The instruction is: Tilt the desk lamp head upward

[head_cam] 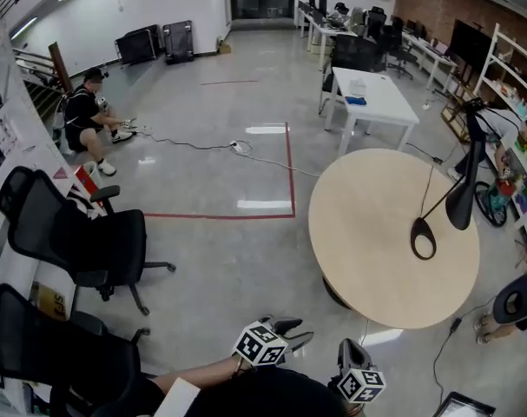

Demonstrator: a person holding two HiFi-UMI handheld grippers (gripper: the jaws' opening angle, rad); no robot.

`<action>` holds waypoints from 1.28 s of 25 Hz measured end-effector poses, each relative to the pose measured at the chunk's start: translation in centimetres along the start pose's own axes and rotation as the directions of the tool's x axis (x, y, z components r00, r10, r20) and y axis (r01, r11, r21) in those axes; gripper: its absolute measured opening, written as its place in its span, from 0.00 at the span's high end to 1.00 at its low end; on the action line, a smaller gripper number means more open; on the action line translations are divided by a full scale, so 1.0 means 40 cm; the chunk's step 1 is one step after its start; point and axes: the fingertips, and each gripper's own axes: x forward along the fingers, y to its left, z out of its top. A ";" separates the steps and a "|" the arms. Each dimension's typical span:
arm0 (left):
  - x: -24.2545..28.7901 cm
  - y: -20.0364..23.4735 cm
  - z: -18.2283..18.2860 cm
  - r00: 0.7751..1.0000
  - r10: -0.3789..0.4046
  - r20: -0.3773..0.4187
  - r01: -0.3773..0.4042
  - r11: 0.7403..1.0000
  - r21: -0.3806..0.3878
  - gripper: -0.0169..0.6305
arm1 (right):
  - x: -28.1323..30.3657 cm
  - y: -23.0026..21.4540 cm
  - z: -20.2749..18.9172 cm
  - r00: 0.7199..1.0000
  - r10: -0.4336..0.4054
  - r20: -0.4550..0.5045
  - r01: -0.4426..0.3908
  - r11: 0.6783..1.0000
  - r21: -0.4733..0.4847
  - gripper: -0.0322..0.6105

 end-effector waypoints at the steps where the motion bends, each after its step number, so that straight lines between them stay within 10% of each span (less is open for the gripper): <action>1: 0.015 0.021 0.023 1.000 -0.018 0.000 0.018 1.000 0.005 0.64 | 0.020 -0.014 0.016 1.000 -0.024 0.009 0.024 1.000 0.013 0.94; 18: 0.193 0.377 0.350 0.981 -0.188 -0.041 0.191 0.978 0.086 0.64 | 0.238 -0.094 0.237 0.940 -0.322 0.109 0.301 0.938 0.169 0.94; 27: 0.343 0.272 0.541 0.956 -0.293 -0.013 0.290 0.938 0.191 0.64 | 0.127 -0.247 0.311 0.867 -0.466 0.178 0.404 0.865 0.296 0.94; 32: 0.428 0.201 0.662 0.963 -0.270 0.008 0.256 0.923 0.287 0.64 | 0.108 -0.401 0.432 0.855 -0.446 0.265 0.359 0.878 0.318 0.94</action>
